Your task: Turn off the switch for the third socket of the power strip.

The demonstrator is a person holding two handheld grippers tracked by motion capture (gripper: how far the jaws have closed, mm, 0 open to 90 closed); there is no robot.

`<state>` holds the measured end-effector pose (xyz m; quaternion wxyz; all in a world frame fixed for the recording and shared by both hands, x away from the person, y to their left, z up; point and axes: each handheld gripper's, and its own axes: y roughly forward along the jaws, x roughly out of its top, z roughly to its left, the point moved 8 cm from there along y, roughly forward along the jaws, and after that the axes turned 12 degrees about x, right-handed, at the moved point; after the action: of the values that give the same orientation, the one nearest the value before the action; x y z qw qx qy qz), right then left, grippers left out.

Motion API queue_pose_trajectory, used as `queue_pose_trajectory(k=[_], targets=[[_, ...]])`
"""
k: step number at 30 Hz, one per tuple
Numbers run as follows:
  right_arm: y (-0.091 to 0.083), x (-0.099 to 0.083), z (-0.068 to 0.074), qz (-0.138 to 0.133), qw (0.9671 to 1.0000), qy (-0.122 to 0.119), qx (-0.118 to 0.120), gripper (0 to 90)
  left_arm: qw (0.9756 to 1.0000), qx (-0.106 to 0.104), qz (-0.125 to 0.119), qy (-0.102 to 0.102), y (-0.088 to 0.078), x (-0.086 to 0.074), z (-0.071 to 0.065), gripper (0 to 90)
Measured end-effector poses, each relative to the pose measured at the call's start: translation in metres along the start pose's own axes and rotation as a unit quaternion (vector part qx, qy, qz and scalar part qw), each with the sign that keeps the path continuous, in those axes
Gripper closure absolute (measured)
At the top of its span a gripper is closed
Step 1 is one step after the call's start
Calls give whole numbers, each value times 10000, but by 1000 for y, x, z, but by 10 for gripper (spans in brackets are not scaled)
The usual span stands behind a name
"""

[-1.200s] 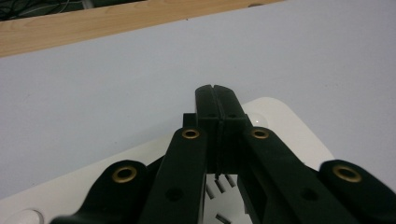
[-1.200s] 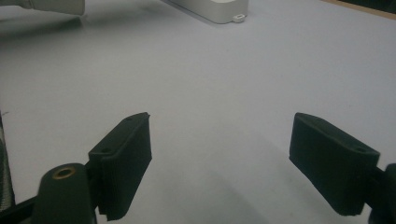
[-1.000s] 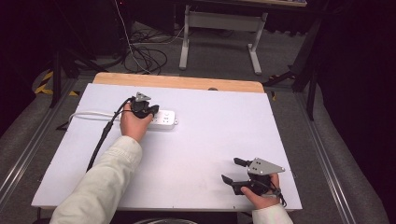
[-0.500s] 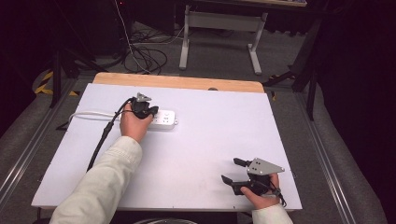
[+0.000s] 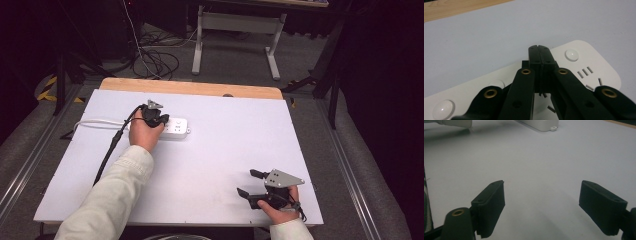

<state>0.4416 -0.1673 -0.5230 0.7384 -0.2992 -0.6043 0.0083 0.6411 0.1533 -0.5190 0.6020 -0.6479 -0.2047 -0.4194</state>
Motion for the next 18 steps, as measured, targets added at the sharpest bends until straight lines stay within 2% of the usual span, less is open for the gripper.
queue_pose_trajectory(k=[1, 3, 7, 15, 17, 18], targets=[[0, 0, 0, 1, 10000, 1, 1, 211, 9999, -44, 32, -84, 0, 0, 1, 900], [0, 0, 0, -1, 10000, 4, 4, 211, 9999, -36, 57, -103, -1, 0, 1, 900], [-1, 0, 0, -16, 10000, 11, 2, 211, 10000, 62, 28, -28, -1, -1, -1, 900], [-1, 0, 0, -11, 10000, 8, 1, 211, 9999, 97, 37, -77, -1, -2, -2, 900], [-1, 0, 0, -9, 10000, 5, 2, 211, 9999, 120, 4, -25, -1, -2, -2, 900], [0, 0, 0, -12, 10000, 6, 8, 211, 9999, 107, 36, -76, -1, -2, -2, 900]])
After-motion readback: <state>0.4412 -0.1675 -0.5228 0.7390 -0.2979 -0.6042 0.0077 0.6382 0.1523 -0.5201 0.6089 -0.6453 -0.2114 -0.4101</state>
